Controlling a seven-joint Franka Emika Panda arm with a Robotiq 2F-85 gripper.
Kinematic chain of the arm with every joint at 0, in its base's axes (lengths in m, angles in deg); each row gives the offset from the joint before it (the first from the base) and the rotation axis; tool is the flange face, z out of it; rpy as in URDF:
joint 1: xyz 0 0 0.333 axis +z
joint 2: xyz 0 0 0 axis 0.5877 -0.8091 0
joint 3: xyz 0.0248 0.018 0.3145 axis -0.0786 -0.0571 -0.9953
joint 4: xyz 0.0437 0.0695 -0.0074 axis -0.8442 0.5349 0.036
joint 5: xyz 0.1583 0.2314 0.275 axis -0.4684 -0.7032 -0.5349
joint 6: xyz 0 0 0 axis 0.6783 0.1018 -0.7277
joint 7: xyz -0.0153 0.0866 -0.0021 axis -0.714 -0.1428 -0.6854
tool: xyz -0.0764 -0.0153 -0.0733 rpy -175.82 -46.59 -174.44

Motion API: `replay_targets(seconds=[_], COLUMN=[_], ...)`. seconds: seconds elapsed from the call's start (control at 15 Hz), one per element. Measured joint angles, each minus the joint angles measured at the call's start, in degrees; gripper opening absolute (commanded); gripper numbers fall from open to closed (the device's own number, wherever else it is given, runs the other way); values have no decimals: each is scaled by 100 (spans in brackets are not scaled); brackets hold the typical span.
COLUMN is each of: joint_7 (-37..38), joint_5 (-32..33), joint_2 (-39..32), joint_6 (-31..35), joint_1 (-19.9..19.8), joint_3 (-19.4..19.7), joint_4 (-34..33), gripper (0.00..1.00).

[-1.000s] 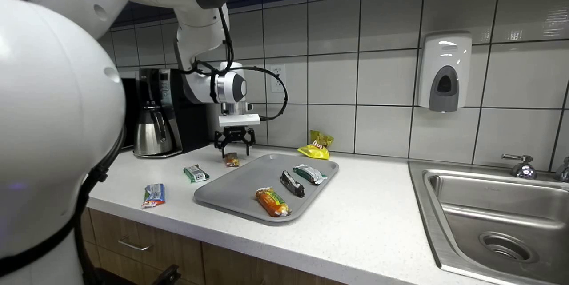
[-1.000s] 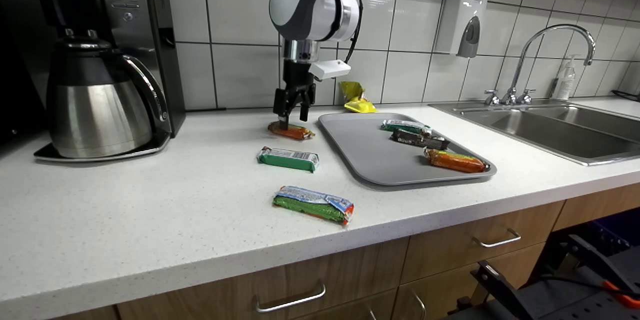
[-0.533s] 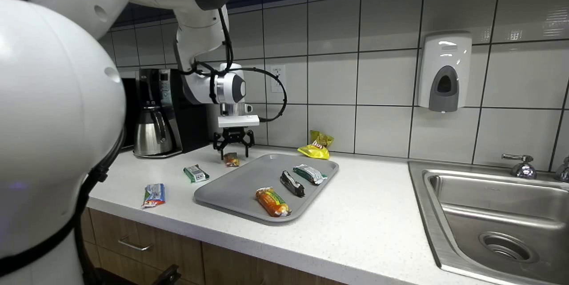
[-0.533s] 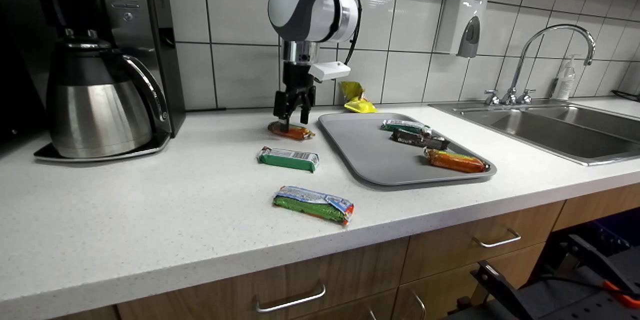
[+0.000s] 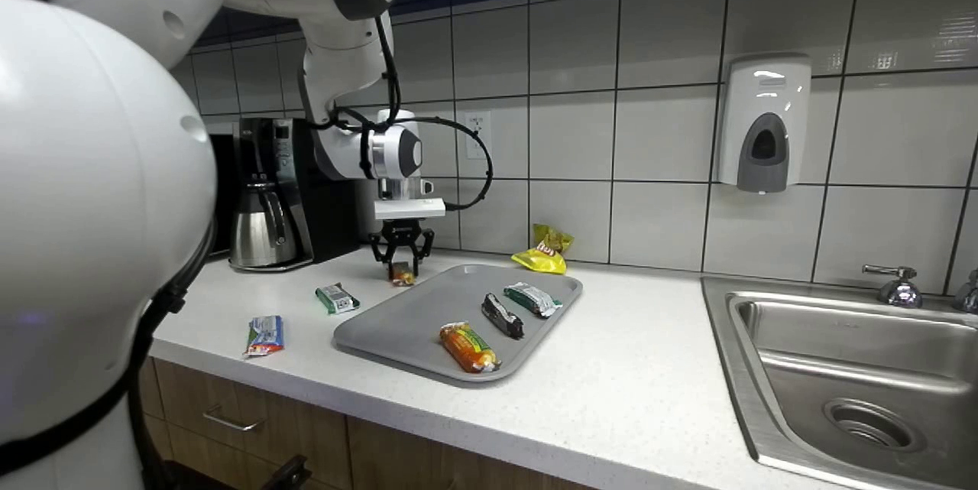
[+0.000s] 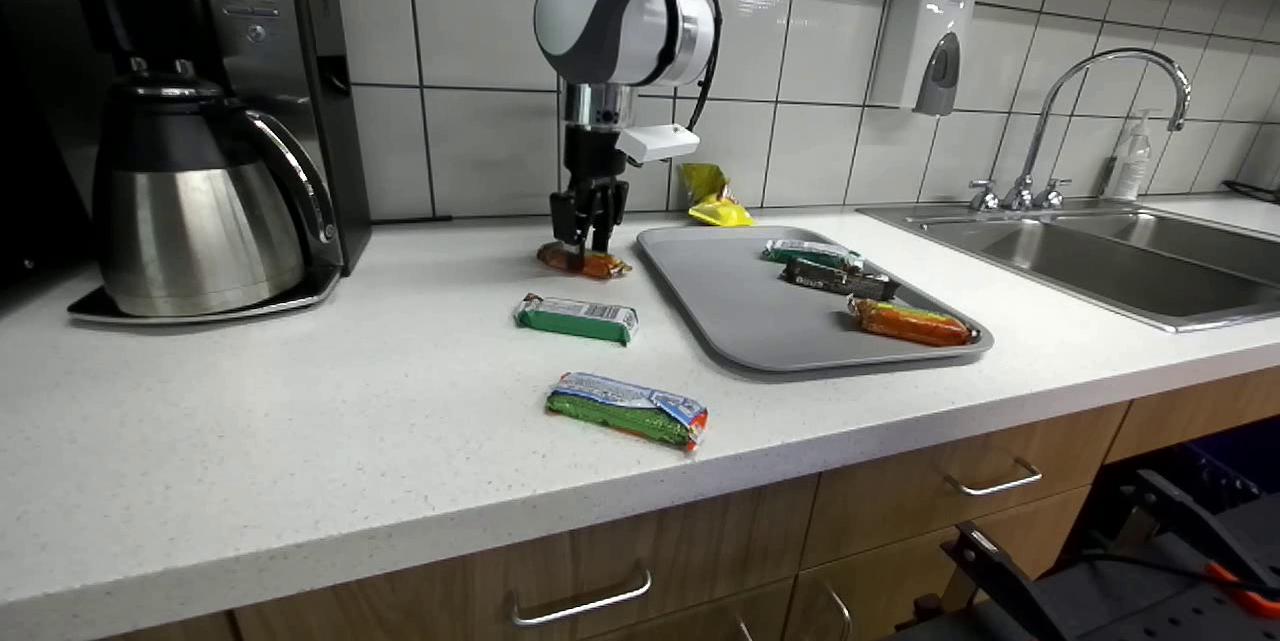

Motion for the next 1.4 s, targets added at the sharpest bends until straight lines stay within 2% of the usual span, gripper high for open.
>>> replay_targets(seconds=[0.07, 0.13, 0.8, 1.4], joint_7=[0, 0, -15, -101], joint_5=[0, 0, 0, 0], joint_2=[-3, -6, 29, 337], joint_6=[-3, -7, -165, -275], joint_1=[1, 2, -22, -263], joint_3=[0, 0, -2, 3], joint_4=[-7, -15, -43, -4], gripper=[19, 19, 19, 19])
